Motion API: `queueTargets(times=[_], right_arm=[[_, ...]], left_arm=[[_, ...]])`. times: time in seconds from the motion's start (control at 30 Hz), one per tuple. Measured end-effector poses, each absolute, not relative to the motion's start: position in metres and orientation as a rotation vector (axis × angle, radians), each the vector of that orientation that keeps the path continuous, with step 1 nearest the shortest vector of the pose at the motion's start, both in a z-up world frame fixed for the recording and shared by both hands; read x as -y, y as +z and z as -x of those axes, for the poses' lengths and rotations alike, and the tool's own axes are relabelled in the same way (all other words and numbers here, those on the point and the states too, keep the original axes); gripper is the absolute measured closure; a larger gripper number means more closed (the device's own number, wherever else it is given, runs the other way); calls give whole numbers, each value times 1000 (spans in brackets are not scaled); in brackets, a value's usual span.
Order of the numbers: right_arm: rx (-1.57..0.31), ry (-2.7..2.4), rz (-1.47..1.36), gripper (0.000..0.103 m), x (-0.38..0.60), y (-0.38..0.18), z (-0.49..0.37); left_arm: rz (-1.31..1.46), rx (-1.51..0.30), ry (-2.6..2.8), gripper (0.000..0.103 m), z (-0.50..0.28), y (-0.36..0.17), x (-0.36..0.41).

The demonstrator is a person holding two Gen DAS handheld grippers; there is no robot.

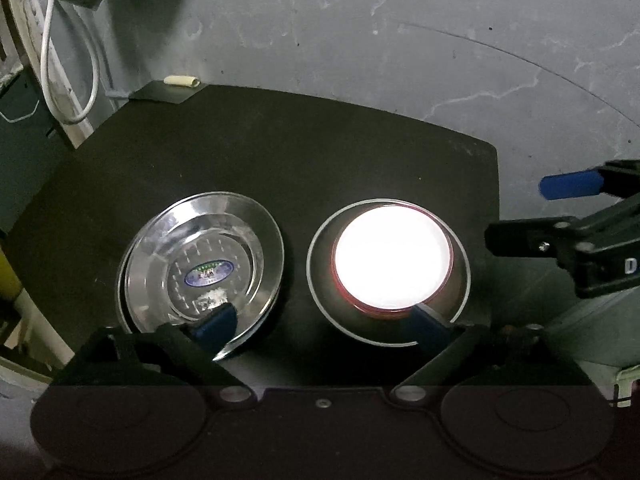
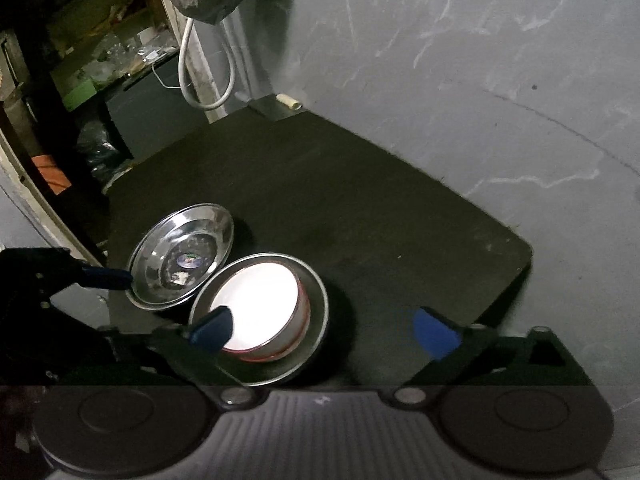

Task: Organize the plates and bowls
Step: 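Open both grippers and withdraw them from the nested bowls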

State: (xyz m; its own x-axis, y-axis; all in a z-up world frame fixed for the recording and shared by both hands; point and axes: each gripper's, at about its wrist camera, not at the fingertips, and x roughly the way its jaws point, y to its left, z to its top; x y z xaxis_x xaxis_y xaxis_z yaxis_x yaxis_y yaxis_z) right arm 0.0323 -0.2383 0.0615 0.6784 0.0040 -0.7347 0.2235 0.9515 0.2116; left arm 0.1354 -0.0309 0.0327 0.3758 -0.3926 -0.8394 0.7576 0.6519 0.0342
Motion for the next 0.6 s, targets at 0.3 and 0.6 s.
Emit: queueTargets(times=[0.3, 0.6], right_arm=[[-837, -104, -307, 0, 258, 56, -28], [-883, -25, -269, 0, 284, 45, -42]], left_arm=[[-381, -989, -684, 1, -137, 23, 36], [-252, -1038, -494, 1, -139, 20, 30]])
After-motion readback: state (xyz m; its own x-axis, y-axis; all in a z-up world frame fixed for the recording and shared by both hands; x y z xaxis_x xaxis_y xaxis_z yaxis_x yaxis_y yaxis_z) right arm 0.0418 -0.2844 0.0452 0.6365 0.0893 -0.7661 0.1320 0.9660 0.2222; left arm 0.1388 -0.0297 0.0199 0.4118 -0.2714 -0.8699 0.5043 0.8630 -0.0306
